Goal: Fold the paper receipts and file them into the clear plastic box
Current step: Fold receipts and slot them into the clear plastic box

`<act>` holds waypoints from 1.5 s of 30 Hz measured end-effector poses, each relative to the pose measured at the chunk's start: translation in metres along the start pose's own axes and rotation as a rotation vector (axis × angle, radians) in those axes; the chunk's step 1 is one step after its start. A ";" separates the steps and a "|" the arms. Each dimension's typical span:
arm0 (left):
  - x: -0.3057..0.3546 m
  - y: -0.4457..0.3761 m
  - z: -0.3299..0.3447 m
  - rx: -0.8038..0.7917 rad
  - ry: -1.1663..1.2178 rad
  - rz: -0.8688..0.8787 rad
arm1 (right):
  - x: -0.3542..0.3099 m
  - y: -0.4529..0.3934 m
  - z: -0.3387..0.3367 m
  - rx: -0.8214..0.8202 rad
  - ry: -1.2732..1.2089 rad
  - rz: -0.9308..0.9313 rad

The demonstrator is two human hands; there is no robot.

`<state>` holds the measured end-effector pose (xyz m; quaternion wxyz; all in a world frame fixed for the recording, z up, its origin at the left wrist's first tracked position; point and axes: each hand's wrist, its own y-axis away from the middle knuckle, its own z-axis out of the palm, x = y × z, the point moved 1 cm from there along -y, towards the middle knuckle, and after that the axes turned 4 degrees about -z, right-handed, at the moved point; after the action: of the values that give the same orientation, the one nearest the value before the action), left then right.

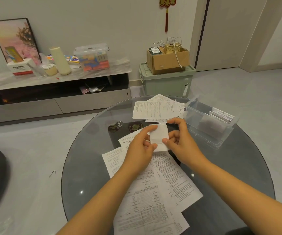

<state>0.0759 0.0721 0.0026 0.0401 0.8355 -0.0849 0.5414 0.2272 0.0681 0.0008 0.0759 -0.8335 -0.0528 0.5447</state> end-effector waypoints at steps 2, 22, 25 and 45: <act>-0.002 -0.001 -0.002 0.013 -0.013 -0.005 | -0.001 0.001 -0.003 -0.068 0.058 -0.057; 0.041 -0.019 0.020 0.170 0.070 0.012 | -0.022 -0.004 -0.050 0.041 0.337 -0.076; 0.058 -0.032 0.028 0.116 0.025 0.021 | -0.023 -0.006 -0.072 0.061 0.388 -0.058; 0.114 -0.116 0.123 -0.225 -0.427 0.380 | 0.025 -0.033 -0.173 0.685 0.505 0.040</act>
<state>0.2531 0.1555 0.0587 0.0118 0.8898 -0.3057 0.3386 0.3954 0.0923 0.0531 0.3485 -0.8682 0.1673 0.3110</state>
